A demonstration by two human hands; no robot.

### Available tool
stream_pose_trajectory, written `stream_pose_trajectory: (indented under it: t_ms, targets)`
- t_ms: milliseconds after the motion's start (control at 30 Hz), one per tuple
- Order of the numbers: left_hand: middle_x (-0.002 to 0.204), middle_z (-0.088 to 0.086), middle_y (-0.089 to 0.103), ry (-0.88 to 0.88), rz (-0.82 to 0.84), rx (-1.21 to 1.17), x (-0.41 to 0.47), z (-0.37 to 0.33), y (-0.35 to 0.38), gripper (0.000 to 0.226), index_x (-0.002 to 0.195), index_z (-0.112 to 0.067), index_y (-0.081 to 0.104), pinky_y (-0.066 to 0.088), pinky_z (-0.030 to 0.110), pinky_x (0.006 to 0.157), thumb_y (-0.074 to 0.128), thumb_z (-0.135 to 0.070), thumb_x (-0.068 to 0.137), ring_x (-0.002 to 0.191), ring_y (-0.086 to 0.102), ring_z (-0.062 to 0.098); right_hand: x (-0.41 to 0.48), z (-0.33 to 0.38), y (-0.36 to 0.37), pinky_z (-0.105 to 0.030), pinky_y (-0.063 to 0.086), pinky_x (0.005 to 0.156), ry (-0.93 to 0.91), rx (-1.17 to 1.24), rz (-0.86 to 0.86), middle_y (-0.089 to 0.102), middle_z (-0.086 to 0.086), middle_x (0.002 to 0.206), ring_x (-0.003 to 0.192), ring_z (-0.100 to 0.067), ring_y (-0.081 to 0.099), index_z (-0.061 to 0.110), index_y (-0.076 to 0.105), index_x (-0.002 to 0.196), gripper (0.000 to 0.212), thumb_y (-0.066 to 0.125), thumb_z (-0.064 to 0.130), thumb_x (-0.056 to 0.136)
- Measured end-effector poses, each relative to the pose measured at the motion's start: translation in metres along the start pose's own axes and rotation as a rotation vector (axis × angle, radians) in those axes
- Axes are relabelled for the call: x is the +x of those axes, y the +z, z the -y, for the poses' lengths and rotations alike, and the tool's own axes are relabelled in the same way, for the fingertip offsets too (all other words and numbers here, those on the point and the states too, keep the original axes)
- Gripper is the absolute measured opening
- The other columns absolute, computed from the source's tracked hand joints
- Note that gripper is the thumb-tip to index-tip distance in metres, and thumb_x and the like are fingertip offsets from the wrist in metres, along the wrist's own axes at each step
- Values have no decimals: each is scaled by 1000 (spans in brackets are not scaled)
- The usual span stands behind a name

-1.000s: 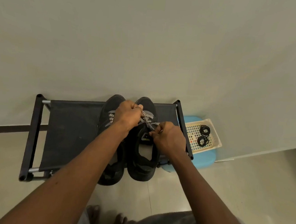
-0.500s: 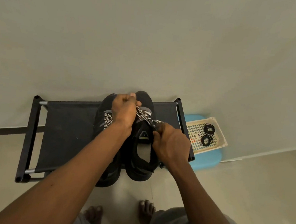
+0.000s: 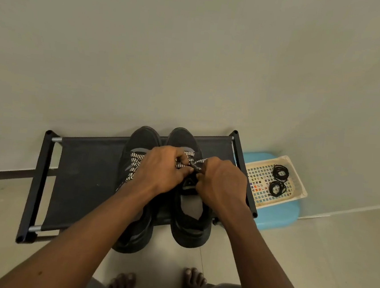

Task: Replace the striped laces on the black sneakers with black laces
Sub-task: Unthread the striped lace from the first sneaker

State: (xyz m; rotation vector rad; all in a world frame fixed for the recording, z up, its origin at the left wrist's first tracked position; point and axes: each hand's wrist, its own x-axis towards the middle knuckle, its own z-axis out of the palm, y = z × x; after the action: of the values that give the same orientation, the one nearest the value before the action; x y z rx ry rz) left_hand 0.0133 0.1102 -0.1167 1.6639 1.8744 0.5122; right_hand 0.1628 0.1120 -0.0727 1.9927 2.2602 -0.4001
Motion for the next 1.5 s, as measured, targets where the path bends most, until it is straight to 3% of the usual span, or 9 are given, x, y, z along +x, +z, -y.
stream_pose_trajectory:
  t_ms: [233,500,633,700,767,867,1033,1267,1500]
  targets:
    - [98,0,56,122,-181,326,-11,-7,17,19,105,-24,68,41,33,76,59,-40,101,97,55,21,10,-4,2,-34,51,75,19,101,58,67,-6,102,95,-28,66,14,61,110,27,65,32,90]
    - [101,2,48,12,-362,86,-15,-6,27,13,98,-20,59,41,38,83,52,-30,104,96,47,22,10,-6,2,-33,46,73,56,95,40,65,-7,105,99,-29,66,15,59,114,34,66,37,89]
    - [99,-4,66,-185,-450,-417,-12,1,15,13,99,-18,60,45,32,87,52,-25,107,100,63,19,11,-9,-1,-33,44,75,63,156,68,65,-8,110,104,-32,65,13,58,114,36,67,37,88]
    - [94,0,78,-259,-386,-823,-16,-4,11,18,105,-14,57,54,39,95,45,-26,111,99,73,18,14,-9,-2,-34,45,75,55,177,84,66,-9,111,104,-32,65,13,58,114,36,68,35,87]
    - [82,3,78,-231,-299,-963,-20,-9,6,20,107,-12,54,59,40,88,42,-26,113,86,76,18,15,-8,-2,-35,49,78,49,177,98,67,-9,112,104,-33,65,13,58,115,37,67,34,87]
    - [71,-3,68,-39,-175,-577,-24,-7,2,12,99,-22,59,58,41,72,55,-31,107,66,68,15,14,-7,0,-38,51,84,38,180,106,66,-12,115,105,-34,64,12,57,117,38,65,36,88]
    - [96,-8,60,111,-61,140,-19,-5,17,16,109,-34,65,49,33,78,68,-40,94,91,63,16,14,-10,5,-36,52,78,28,209,66,69,-9,105,100,-31,67,13,62,109,36,67,43,88]
    - [108,-3,61,124,-145,303,-21,-8,18,20,115,-31,66,39,29,73,65,-39,96,94,63,19,21,-21,12,-34,53,75,56,280,103,69,-1,92,89,-26,66,22,67,95,23,65,40,80]
    - [103,-2,54,118,-151,245,-17,-7,26,10,104,-25,58,50,36,74,54,-34,103,85,60,18,24,-24,17,-38,58,76,60,282,100,69,-2,82,81,-25,67,17,67,87,25,63,41,77]
